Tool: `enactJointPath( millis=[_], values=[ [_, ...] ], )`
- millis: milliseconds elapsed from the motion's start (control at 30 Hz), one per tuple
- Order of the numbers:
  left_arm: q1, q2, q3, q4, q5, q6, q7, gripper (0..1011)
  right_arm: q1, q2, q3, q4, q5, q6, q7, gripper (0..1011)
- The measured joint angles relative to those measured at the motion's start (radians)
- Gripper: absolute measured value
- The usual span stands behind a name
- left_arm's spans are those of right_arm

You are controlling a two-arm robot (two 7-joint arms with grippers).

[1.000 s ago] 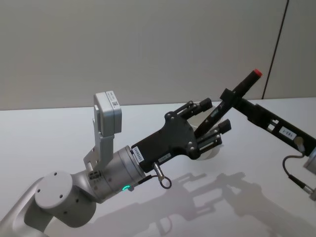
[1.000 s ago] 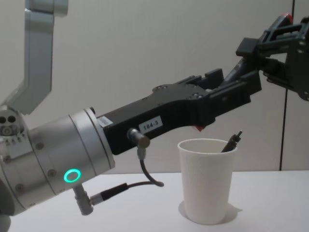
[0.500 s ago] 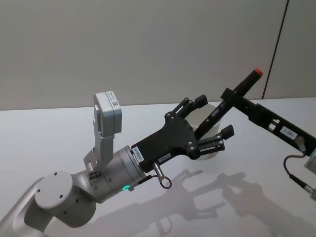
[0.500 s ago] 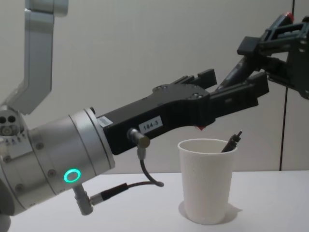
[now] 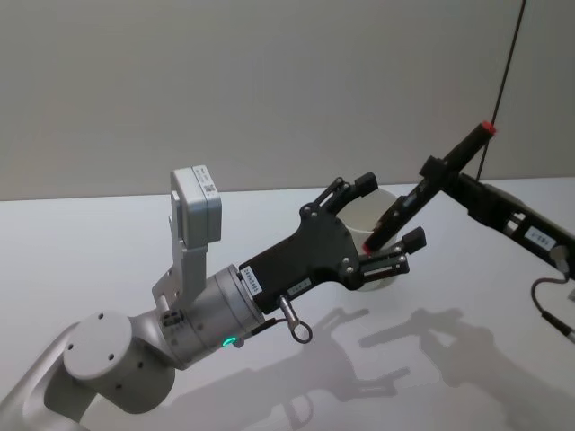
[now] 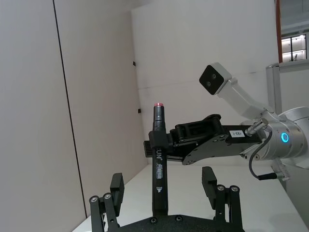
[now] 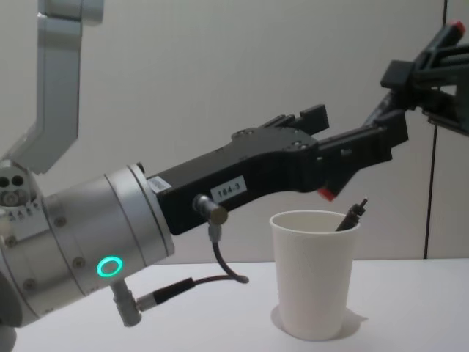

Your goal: Place the pen into the pen holder.

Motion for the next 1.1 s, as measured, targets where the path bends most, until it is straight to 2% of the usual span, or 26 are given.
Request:
enactJointPath(
  millis=[300,533,733,833,967,1000,1067,1100],
  values=[
    [0.000,0.000,0.000,0.000,0.000,0.000,0.000,1001,0.012,0.020,0.008,0.023,-0.035,-0.037,0.008,195],
    [0.000,0.000,0.000,0.000,0.000,0.000,0.000,1001,0.035,0.025,0.006,0.050,-0.106,-0.072,0.024,195],
    [0.000,0.000,0.000,0.000,0.000,0.000,0.000,1001,0.060,0.020,-0.007,0.075,-0.205,-0.106,0.045,195],
    [0.000,0.000,0.000,0.000,0.000,0.000,0.000,1001,0.079,0.011,-0.019,0.092,-0.277,-0.128,0.059,195],
    [0.000,0.000,0.000,0.000,0.000,0.000,0.000,1001,0.094,0.002,-0.031,0.106,-0.334,-0.145,0.068,195],
    [0.000,0.000,0.000,0.000,0.000,0.000,0.000,1001,0.100,-0.003,-0.037,0.114,-0.366,-0.155,0.073,195],
    [0.000,0.000,0.000,0.000,0.000,0.000,0.000,1001,0.106,-0.009,-0.043,0.121,-0.397,-0.164,0.078,195],
    [0.000,0.000,0.000,0.000,0.000,0.000,0.000,1001,0.114,-0.017,-0.050,0.130,-0.434,-0.175,0.082,195]
  ],
)
